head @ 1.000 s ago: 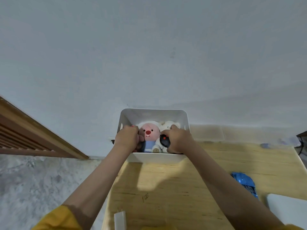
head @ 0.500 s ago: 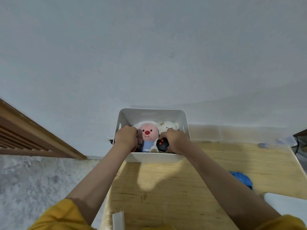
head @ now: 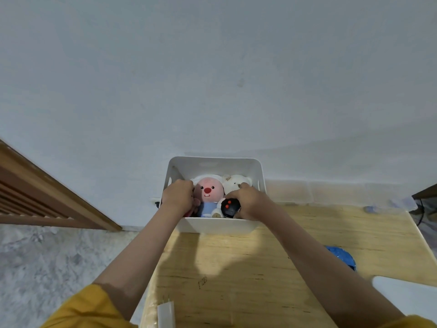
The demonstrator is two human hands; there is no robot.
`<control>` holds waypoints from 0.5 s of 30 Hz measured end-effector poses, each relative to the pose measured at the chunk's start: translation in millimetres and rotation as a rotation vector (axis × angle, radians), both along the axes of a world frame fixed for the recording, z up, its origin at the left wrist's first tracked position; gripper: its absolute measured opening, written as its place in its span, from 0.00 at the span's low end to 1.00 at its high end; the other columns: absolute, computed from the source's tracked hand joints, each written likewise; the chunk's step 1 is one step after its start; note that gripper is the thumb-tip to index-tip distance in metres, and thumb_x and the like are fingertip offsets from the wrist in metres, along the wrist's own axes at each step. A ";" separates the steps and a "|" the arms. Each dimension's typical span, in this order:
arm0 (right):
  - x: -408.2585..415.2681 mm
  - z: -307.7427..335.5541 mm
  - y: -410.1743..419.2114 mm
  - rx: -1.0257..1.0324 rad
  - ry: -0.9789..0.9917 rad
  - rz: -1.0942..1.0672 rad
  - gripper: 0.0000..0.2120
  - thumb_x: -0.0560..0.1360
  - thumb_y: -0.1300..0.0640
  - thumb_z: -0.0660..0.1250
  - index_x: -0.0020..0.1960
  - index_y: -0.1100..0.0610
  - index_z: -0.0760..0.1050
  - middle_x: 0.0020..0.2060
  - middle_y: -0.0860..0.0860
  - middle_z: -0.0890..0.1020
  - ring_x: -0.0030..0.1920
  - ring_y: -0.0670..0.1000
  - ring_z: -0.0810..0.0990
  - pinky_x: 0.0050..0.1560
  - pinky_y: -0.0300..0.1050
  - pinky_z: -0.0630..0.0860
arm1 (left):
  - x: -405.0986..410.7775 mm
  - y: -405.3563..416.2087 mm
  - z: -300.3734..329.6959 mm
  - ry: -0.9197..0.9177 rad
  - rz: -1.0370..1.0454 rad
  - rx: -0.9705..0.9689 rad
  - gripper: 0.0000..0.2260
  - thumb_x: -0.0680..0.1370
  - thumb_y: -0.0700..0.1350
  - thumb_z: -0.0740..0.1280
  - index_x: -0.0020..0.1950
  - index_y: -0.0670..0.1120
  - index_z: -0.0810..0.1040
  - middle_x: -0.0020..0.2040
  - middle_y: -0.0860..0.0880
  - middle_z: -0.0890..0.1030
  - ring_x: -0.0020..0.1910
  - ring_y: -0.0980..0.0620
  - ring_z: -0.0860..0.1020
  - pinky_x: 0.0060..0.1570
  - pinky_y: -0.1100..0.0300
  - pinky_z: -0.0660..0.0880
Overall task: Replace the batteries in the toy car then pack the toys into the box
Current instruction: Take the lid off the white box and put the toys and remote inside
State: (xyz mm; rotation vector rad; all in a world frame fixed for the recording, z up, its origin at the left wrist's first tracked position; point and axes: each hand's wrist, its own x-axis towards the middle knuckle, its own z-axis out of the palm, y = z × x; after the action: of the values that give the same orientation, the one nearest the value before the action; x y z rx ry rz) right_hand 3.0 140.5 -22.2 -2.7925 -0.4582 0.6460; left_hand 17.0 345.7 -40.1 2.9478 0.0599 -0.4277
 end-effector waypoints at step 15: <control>-20.2 -26.4 -17.8 0.344 -0.505 -0.274 0.29 0.74 0.51 0.68 0.67 0.68 0.68 0.71 0.67 0.62 0.74 0.64 0.58 0.73 0.59 0.58 | -106.7 5.6 0.9 -0.747 0.083 -0.533 0.16 0.75 0.46 0.68 0.61 0.41 0.77 0.59 0.42 0.74 0.60 0.48 0.73 0.56 0.64 0.70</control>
State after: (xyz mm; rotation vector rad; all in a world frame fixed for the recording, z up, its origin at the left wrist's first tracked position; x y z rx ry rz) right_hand -17.2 122.8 -48.6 -2.5883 -0.2338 -0.1901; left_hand -89.8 351.3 -39.2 2.3777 -0.0228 0.5874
